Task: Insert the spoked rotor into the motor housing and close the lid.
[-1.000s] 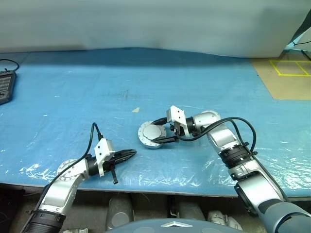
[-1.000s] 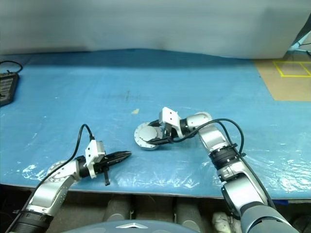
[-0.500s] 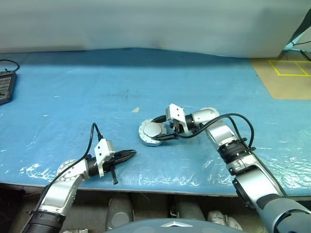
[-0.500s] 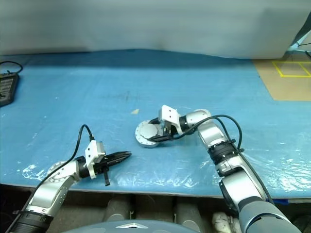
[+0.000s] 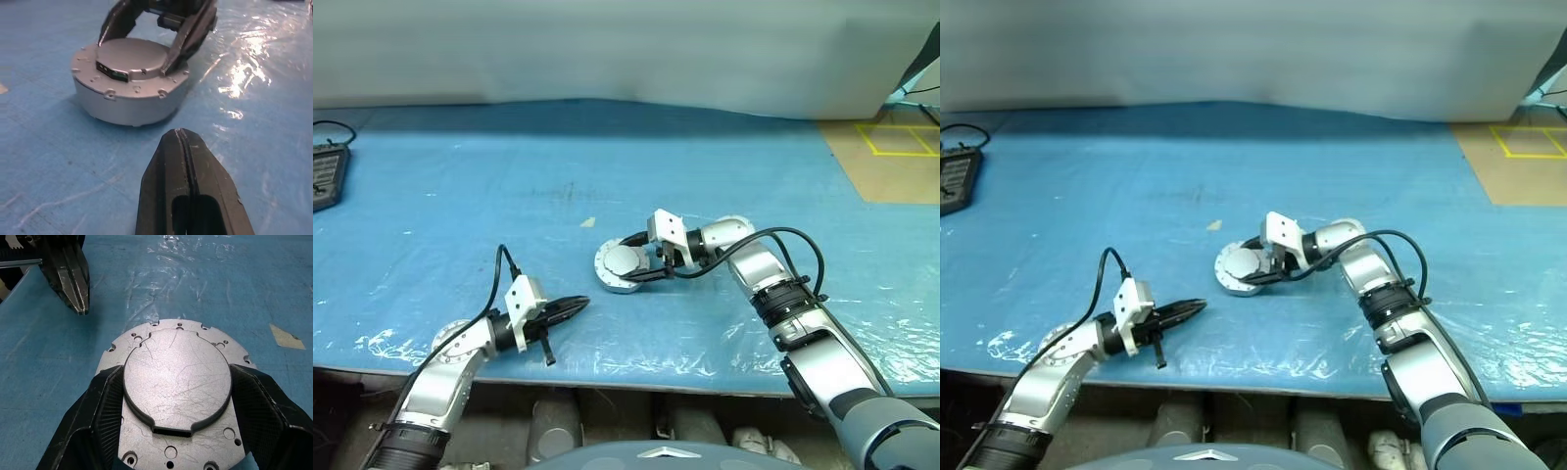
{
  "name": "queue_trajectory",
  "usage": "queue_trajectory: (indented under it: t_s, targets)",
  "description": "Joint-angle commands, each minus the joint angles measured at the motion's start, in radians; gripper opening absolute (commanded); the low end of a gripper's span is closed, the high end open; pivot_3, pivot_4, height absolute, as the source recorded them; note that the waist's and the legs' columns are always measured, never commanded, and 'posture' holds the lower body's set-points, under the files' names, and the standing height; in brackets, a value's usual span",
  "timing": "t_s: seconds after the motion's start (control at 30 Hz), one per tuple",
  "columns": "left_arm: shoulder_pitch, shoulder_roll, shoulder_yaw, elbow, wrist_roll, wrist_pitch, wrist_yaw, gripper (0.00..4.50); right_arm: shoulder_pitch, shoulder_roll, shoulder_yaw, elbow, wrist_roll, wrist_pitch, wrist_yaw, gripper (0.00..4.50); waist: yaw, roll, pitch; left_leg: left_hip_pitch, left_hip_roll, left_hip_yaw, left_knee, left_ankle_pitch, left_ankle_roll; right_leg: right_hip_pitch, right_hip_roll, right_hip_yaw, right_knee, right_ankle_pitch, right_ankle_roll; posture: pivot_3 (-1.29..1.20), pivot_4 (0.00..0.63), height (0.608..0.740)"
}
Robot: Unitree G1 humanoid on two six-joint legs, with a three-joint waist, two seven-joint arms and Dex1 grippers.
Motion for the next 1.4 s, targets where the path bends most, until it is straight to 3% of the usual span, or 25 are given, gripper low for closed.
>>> queue_trajectory:
  t_s: [0.03,0.23,0.67,0.93,1.03,1.1,1.4]
  targets:
    - [-0.053,-0.025,0.035,-0.060,-0.077,0.064,0.038,0.00,0.023,-0.007,0.036,0.039,-0.055,0.010,-0.011,2.96,0.000,0.000,0.000,0.001,0.000,0.000,0.000,0.000,0.000,0.001,0.000,0.000,0.000,0.000,0.000,0.00,0.150,0.740]
    - [-0.120,-0.038,0.021,-0.033,-0.085,0.109,0.041,0.00,0.021,-0.006,0.041,0.046,-0.055,0.008,-0.020,2.96,-0.001,0.000,0.000,0.004,0.000,0.000,-0.001,0.000,0.000,0.003,0.000,0.000,0.000,0.000,0.000,0.00,0.150,0.740]
    - [-0.182,-0.036,-0.081,0.143,0.104,0.032,0.044,0.00,0.031,-0.015,0.027,0.018,-0.049,0.015,-0.040,2.96,0.000,0.000,-0.001,0.004,0.000,0.000,-0.001,0.000,0.000,0.003,0.000,0.000,-0.001,0.000,0.000,0.00,0.150,0.740]
    - [-0.191,-0.049,-0.097,0.173,0.139,-0.001,0.055,0.00,0.039,-0.017,0.017,-0.008,-0.032,0.048,-0.046,2.96,0.000,0.001,-0.001,0.009,0.000,0.000,-0.004,0.000,0.000,0.007,-0.001,0.002,-0.002,0.000,0.001,0.00,0.150,0.740]
    - [-0.188,-0.048,-0.102,0.173,0.145,-0.005,0.052,0.00,0.047,-0.031,0.003,-0.064,0.006,0.095,-0.007,4.01,0.002,0.001,-0.001,0.010,-0.001,0.000,-0.007,0.000,0.000,0.007,-0.001,0.002,-0.004,-0.001,0.001,0.00,0.150,0.740]
    - [-0.185,-0.046,-0.103,0.172,0.146,-0.007,0.051,0.00,0.058,-0.039,-0.023,-0.116,0.040,0.123,0.000,4.46,0.003,0.001,-0.001,0.010,-0.001,0.000,-0.008,0.000,0.000,0.007,-0.001,0.002,-0.005,-0.001,0.001,0.00,0.150,0.740]
    - [-0.179,-0.045,-0.111,0.179,0.147,-0.008,0.048,0.00,0.101,-0.115,-0.165,-0.274,0.214,0.300,0.023,4.46,0.003,0.001,-0.001,0.003,0.000,0.001,-0.011,0.000,0.000,0.004,-0.001,0.001,-0.014,0.000,0.001,0.00,0.150,0.740]
